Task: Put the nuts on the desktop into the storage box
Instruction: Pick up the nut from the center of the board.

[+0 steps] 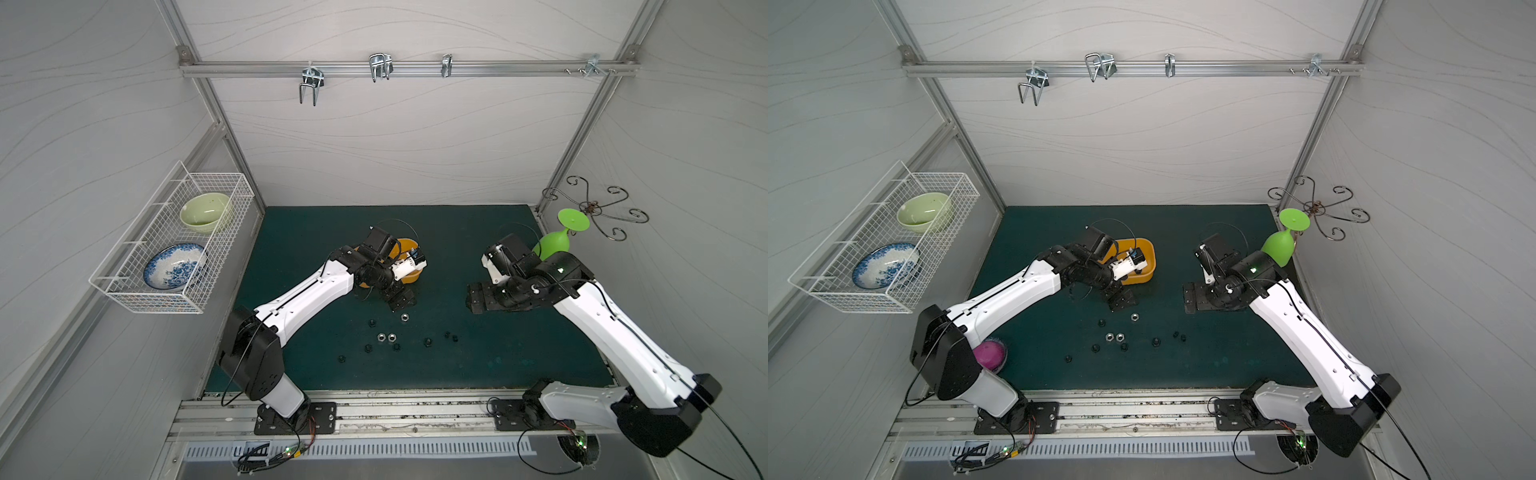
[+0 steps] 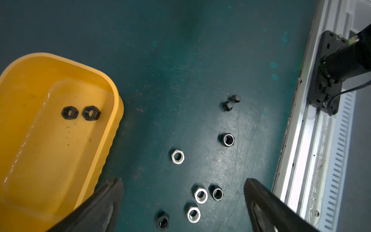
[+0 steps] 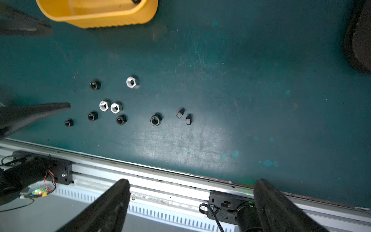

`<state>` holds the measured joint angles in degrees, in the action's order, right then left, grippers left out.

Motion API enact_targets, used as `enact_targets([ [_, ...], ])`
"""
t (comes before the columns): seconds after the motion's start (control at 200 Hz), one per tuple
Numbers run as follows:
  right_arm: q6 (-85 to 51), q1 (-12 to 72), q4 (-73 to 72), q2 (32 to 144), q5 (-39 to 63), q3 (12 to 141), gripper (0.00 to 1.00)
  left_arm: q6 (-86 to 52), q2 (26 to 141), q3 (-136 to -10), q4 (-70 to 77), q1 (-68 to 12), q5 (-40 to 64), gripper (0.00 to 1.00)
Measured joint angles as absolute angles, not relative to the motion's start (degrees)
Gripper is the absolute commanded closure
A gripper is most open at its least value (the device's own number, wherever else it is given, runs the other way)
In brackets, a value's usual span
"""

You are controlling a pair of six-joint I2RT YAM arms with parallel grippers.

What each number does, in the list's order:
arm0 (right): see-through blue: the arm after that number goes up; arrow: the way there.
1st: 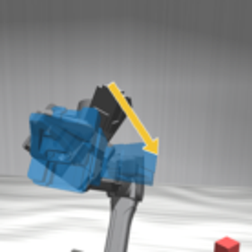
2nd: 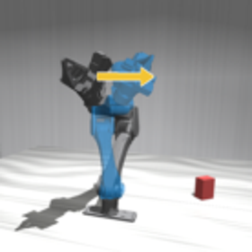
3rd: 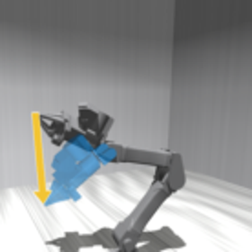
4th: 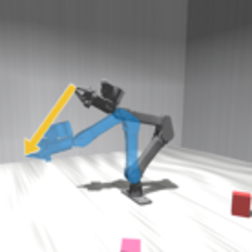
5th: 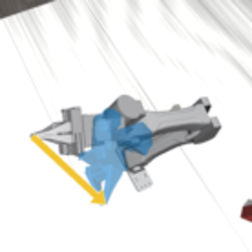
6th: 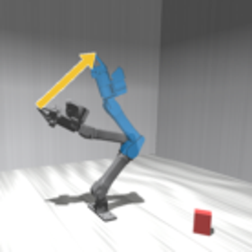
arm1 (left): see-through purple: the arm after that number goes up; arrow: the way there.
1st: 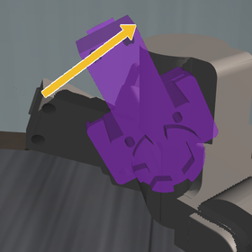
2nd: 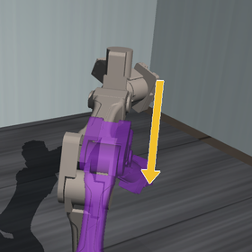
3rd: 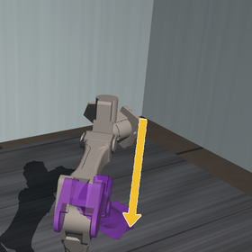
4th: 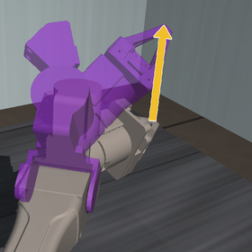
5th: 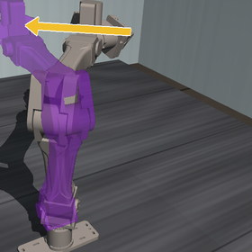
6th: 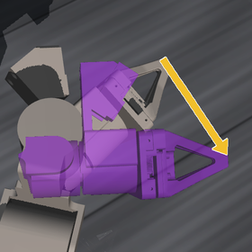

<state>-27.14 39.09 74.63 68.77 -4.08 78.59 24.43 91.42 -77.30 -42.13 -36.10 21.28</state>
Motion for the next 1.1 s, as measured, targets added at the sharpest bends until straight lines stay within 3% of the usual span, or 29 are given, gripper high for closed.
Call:
enact_targets([
  [0.4, -23.07, 43.44, 64.47, 61.76, 1.15, 64.42, 0.01, 24.38, 96.90, -81.60, -48.29, -37.30, 17.45, 0.02],
  [0.835, -23.53, 46.48, 57.04, 60.51, 4.89, 56.69, 0.01, 23.81, 107.85, -85.14, -54.06, -40.29, 10.74, 0.13],
  [1.096, -24.14, 48.66, 53.12, 59.70, 5.56, 56.01, 0.01, 23.77, 111.04, -87.61, -55.31, -40.38, 9.61, 0.14],
])
